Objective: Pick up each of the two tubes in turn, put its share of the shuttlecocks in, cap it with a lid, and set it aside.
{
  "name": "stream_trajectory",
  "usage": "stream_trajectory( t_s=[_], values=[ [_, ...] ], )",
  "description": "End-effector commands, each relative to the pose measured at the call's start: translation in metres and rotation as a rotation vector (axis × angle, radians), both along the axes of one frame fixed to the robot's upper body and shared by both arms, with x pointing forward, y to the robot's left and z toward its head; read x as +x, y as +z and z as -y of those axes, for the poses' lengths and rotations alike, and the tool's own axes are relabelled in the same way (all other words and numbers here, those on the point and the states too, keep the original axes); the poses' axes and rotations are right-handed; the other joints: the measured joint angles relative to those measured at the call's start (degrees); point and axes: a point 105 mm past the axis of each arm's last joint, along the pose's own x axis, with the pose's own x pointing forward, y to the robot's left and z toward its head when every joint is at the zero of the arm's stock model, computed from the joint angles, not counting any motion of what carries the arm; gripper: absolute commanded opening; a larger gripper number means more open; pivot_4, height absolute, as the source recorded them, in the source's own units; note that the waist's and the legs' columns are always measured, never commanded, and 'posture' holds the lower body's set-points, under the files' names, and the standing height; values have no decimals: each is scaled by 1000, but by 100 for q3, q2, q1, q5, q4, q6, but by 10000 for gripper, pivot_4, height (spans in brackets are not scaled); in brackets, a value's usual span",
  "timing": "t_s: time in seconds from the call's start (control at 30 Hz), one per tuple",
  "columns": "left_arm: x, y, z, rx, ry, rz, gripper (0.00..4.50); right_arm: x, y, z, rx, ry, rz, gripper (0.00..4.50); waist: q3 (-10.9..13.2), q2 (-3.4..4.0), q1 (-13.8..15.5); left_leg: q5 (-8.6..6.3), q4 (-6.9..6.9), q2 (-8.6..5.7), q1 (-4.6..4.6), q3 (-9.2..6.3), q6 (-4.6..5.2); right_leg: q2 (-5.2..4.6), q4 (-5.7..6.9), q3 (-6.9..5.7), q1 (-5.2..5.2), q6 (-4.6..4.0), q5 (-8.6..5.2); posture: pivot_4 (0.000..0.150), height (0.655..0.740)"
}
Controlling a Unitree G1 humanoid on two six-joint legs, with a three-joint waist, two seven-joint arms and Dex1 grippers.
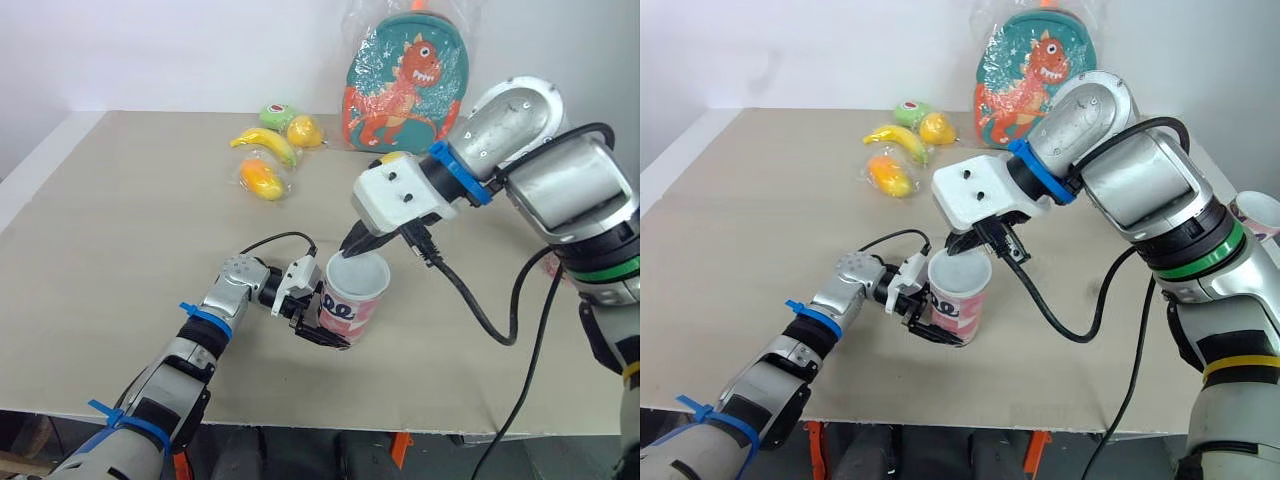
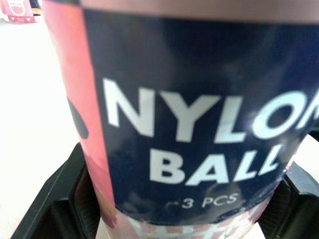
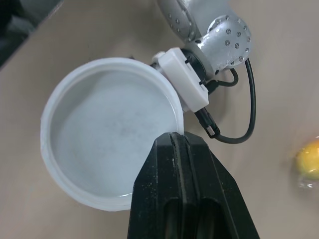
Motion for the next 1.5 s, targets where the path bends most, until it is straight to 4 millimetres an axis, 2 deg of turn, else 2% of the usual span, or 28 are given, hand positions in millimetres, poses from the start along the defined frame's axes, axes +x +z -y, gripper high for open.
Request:
stream_trajectory(
  t_s=[0.03, 0.2, 0.6, 1.0, 1.33, 1.5],
  values=[
    [-2, -15, -10, 60, 14, -51, 36660, 1, 6, -5, 2, 26, 31, 252, 0, 0, -4, 0, 1, 1, 0, 0, 0, 0, 0, -1, 0, 0, 0, 1500, 7400],
    [-3, -14, -10, 59, 13, -54, 36660, 3, 15, -11, 38, 29, 42, 252, 0, 0, -2, 0, 2, 4, 2, 0, 0, 1, 2, -3, 1, -1, 1, 1500, 7400],
    [-3, -13, -8, 58, 10, -58, 36660, -4, 30, -4, 72, 29, 64, 252, 0, 0, 2, 0, 1, 4, 0, 0, 0, 2, 4, -3, 0, -6, 0, 1500, 7400],
    [-3, -12, -9, 61, 14, -62, 36660, -14, 5, 4, -7, 35, -11, 252, 0, 0, 5, 0, 1, 4, -1, -1, -1, 3, 4, -3, -1, -6, -1, 1500, 7400],
    [-5, -14, -8, 59, 13, -67, 36660, -2, 20, -2, 37, 5, -57, 252, 0, 0, 5, -1, 1, 4, -1, -2, -1, 3, 4, -3, -1, -8, -1, 1500, 7400],
    [-5, -15, -8, 59, 16, -69, 36660, 1, 19, -5, 29, 7, -105, 252, 0, 0, 4, -1, 1, 4, -1, -1, -1, 2, 4, -3, -1, -10, -1, 1500, 7400]
  ],
)
